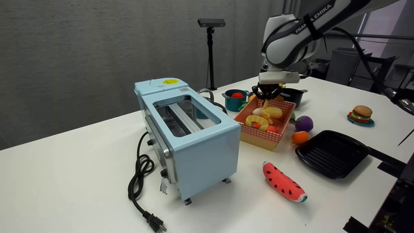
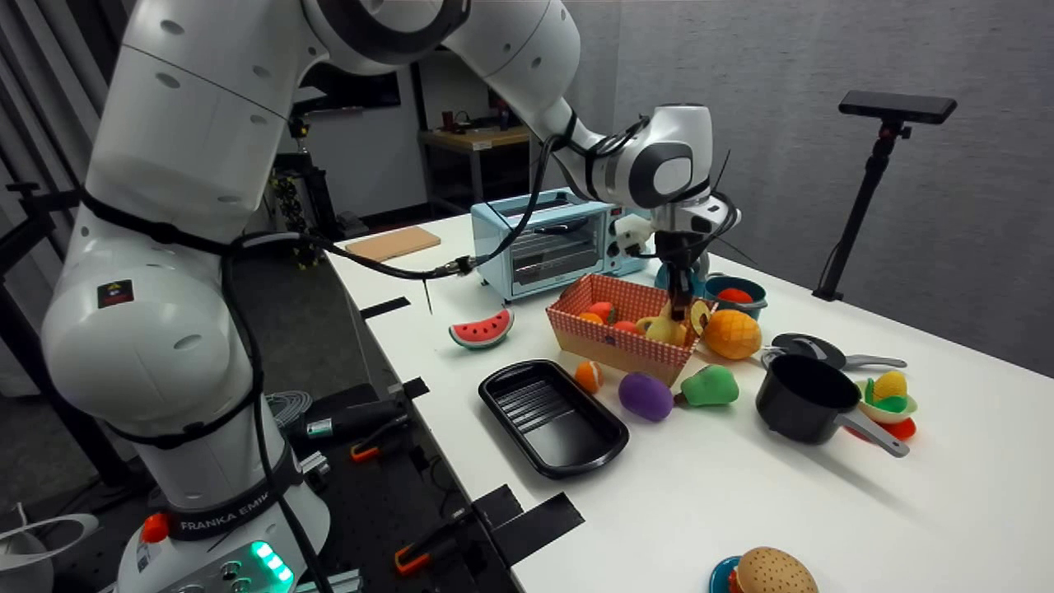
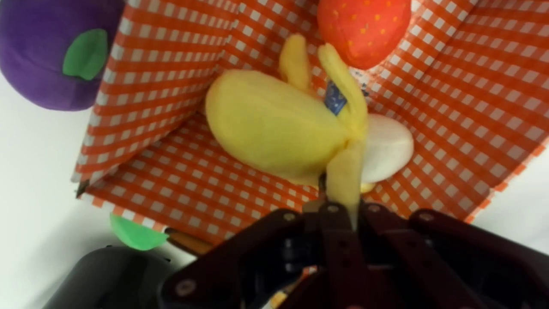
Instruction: Remove the banana plush toy from the box and place it on the table
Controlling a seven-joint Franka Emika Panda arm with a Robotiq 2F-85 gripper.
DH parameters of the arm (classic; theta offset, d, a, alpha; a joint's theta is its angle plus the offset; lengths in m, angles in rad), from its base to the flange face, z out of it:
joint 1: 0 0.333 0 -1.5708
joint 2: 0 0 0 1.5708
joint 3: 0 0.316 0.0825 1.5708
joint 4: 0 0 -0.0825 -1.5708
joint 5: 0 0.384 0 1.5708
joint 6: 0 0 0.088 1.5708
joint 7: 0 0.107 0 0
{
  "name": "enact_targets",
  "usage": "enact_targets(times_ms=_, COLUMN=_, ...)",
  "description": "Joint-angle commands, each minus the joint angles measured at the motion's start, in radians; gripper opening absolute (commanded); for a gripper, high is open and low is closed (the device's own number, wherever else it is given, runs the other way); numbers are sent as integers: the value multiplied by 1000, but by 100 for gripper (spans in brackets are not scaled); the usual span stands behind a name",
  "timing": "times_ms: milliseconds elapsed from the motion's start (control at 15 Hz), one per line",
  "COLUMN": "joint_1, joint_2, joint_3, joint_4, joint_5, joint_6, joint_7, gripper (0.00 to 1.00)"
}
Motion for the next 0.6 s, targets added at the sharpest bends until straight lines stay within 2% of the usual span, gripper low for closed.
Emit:
enact_targets(times_ms=0, joint_1=15, joint_2=-40, joint_3=-6, joint_4=2, joint_5=-18, joint_6=8, joint_7=-3, gripper=1)
enact_targets(times_ms=533, joint_1=16, joint_2=-129, joint_3=-3, joint_4=-29, joint_5=-32, joint_6=27, joint_7=-8, gripper=1)
